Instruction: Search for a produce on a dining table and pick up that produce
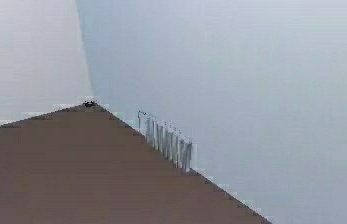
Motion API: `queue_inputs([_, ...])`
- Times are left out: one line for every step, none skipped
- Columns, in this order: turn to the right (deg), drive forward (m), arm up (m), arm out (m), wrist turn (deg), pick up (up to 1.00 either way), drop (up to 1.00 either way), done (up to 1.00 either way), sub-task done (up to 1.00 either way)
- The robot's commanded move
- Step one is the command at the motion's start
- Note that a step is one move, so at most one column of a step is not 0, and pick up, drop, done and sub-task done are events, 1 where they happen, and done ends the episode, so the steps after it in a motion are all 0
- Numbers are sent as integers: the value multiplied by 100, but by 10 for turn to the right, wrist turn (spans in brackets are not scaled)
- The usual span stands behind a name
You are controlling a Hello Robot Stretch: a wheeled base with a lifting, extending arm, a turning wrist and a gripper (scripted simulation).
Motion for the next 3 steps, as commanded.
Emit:
queue_inputs([-420,0,0,0,0,0,0,0,0])
queue_inputs([0,90,0,0,0,0,0,0,0])
queue_inputs([-390,0,0,0,0,0,0,0,0])
